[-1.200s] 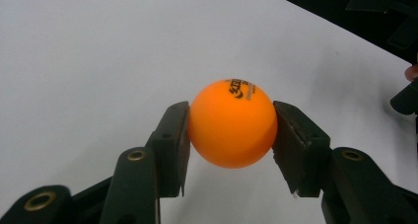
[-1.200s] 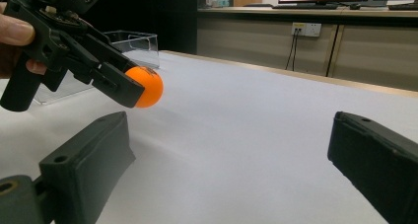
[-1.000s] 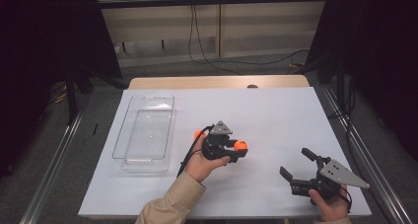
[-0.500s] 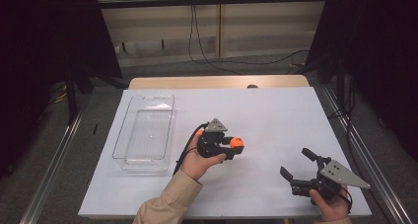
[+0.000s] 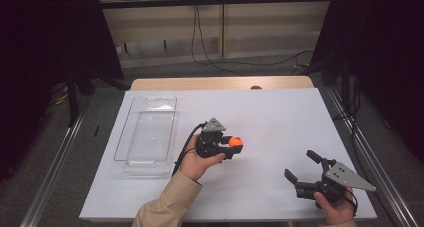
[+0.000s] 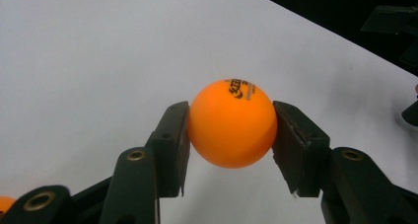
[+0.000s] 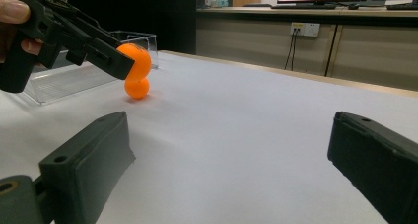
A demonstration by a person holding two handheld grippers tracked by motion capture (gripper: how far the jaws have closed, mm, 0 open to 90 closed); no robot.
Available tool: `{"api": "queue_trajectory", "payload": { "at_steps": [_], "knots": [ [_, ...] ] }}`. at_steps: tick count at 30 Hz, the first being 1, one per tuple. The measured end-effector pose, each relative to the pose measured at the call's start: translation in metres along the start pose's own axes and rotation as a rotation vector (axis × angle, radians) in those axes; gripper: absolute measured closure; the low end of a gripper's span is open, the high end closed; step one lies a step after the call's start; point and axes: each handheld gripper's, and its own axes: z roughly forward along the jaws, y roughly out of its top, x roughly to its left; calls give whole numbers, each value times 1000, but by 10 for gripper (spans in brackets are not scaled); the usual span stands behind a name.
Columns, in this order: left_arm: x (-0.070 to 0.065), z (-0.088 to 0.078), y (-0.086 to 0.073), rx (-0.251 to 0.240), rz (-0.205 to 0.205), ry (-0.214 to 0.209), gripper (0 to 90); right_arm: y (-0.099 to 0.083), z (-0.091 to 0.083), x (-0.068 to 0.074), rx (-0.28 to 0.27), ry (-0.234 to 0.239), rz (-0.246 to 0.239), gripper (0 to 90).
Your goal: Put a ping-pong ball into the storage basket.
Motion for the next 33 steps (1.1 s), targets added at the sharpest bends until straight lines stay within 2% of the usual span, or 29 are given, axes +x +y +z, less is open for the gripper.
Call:
{"api": "queue_trajectory", "payload": {
  "at_steps": [21,33],
  "knots": [
    [6,-11,0,-9,-10,24,508,0,0,0,0,3,-2,23],
    [14,-21,0,-32,-30,45,508,0,1,1,2,5,-5,23]
  ]
}}
